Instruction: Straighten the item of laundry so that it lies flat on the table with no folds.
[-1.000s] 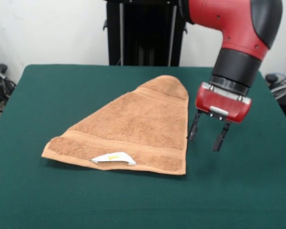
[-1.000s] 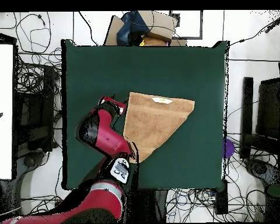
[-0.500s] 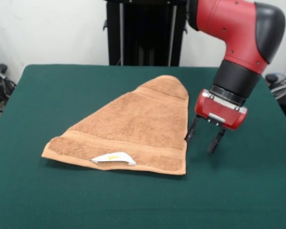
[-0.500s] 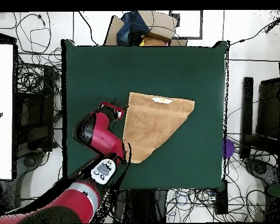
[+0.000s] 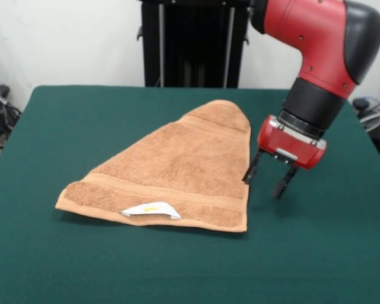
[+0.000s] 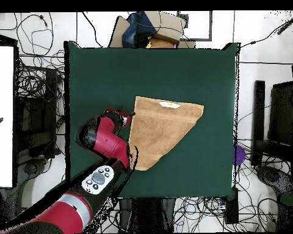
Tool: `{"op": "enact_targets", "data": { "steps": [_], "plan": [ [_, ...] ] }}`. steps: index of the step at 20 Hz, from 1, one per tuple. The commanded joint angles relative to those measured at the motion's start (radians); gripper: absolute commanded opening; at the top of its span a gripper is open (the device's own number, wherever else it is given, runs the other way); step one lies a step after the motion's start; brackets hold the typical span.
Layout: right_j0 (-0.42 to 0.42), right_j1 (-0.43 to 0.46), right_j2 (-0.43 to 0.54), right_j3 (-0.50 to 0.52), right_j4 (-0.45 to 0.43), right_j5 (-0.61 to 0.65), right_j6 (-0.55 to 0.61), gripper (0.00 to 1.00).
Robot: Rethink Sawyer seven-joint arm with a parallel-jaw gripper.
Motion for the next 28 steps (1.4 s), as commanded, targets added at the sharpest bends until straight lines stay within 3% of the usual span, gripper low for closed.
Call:
{"op": "enact_targets", "data": {
  "steps": [1, 9, 17, 28],
  "plan": [
    [-0.036, -0.004, -0.021, -0.076, -0.06, 0.074, 0.134, 1.0],
    [-0.068, 0.001, -0.005, -0.106, -0.089, 0.062, 0.143, 1.0],
    [-0.035, 0.102, -0.089, -0.205, -0.025, 0.161, 0.199, 1.0],
    [-0.056, 0.126, -0.055, -0.225, -0.054, 0.152, 0.213, 1.0]
  ]
}}
